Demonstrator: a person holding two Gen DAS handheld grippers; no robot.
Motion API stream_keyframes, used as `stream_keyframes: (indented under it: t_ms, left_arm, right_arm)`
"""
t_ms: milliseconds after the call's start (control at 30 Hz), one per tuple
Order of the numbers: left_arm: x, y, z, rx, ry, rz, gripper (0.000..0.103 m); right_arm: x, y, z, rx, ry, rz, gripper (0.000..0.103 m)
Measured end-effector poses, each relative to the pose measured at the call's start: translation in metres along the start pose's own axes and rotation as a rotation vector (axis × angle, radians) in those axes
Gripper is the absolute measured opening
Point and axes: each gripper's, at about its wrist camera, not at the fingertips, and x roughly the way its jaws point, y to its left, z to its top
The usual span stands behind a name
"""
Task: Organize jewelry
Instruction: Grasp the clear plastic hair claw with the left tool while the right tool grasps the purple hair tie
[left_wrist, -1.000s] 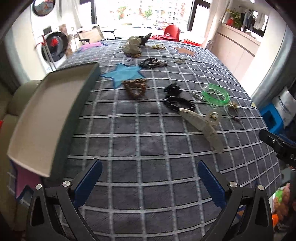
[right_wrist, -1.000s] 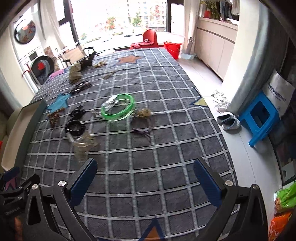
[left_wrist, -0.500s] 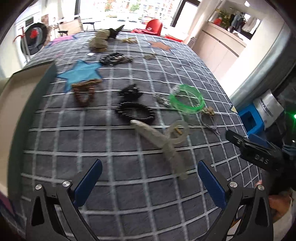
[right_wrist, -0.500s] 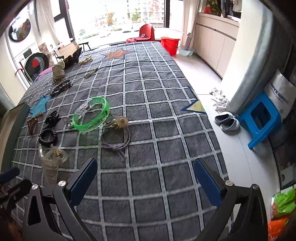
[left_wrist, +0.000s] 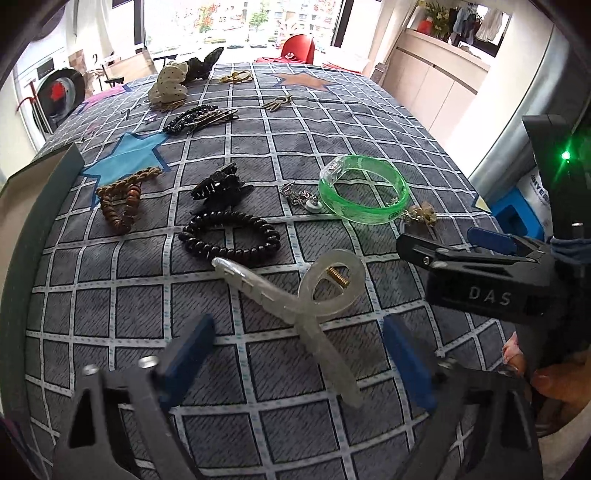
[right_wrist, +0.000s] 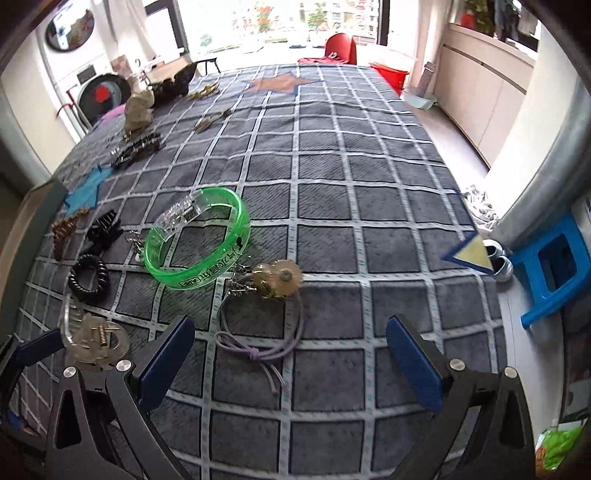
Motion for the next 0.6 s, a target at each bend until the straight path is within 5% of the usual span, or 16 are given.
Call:
stream_keyframes:
  t_ms: [300,400,533,600]
  left_arm:
    - [0.001,-0.005,0.002,0.026,-0.028,0.021,0.051]
    - [0.000,-0.005,0.000,0.035,-0.029,0.016,0.021]
    - [-0.002,-0.003,-0.001,0.036,-0.024,-0.008,0.012]
    - [-0.005,-0.002,-0.002,0.039,-0.029,-0.015,0.012]
  right_arm:
    - [-0.004,0.007,0.000,-0.050,-0.025,-0.016,0.074]
    - [-0.008,0.009,0.001,-0.057,-0.030,-0.007,0.052]
    - [-0.010,0.013,0.000,-0.059,-0.030,0.016,0.006]
    - [-0.012,0.011,-0.002,-0.041,-0.034,0.028,0.005]
